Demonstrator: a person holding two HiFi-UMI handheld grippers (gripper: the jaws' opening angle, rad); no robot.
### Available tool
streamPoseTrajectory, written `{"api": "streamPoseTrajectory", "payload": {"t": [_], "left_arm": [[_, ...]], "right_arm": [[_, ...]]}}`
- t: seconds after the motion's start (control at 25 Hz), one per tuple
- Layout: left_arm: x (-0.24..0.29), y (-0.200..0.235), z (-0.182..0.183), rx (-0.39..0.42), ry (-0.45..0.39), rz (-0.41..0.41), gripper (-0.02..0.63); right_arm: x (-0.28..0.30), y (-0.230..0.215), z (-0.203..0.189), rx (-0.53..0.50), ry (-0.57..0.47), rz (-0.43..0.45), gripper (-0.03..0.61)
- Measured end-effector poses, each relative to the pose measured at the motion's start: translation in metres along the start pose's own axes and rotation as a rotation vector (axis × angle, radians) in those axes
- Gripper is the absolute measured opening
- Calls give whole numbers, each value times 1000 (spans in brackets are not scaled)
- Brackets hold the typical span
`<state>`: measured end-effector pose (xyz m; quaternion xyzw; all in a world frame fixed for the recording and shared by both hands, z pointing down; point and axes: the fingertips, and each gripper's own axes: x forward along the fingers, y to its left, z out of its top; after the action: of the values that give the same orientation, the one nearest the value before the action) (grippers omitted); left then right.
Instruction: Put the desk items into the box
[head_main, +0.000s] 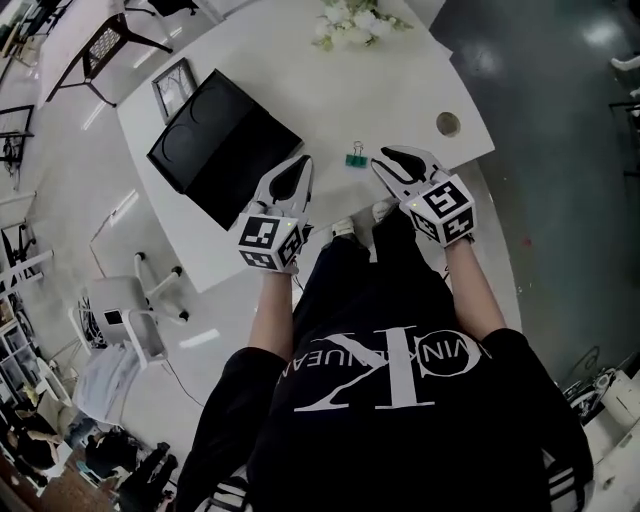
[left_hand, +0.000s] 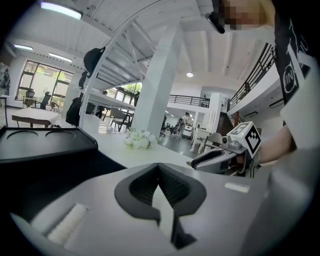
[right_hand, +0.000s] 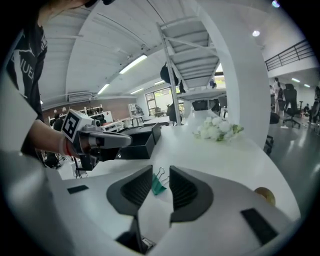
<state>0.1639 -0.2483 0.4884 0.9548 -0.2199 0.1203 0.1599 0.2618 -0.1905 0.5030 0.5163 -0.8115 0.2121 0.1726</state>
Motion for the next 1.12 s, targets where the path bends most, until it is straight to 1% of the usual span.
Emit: {"api": "streamPoseTrajectory", "payload": {"t": [0.12, 0.2, 0.44, 0.64, 0.84, 1.0, 1.04, 1.08, 1.12], "left_arm": [[-3, 7, 2, -23, -20, 64, 9], [-4, 10, 0, -41, -24, 92, 9], [-11, 14, 5, -48, -39, 158, 9], [-18, 21, 3, -73, -49, 211, 9], [-19, 25, -1, -89, -48, 236, 9], [-19, 24, -6, -109, -46, 238, 9], [-19, 24, -7, -110, -44, 239, 9], [-18, 23, -8, -110, -42, 240, 9], [-18, 23, -8, -110, -41, 240, 9]], "right_arm": [[16, 0, 1, -20, 46, 80, 87], [24, 2, -1, -37, 81, 124, 97], [46, 5, -1, -58, 152, 215, 103], [58, 6, -13, -70, 242, 253, 103], [63, 3, -18, -32, 276, 282, 101], [64, 2, -22, 25, 289, 299, 97], [64, 2, -22, 43, 284, 306, 88], [63, 2, -22, 58, 277, 312, 59], [63, 2, -21, 71, 271, 316, 52]]}}
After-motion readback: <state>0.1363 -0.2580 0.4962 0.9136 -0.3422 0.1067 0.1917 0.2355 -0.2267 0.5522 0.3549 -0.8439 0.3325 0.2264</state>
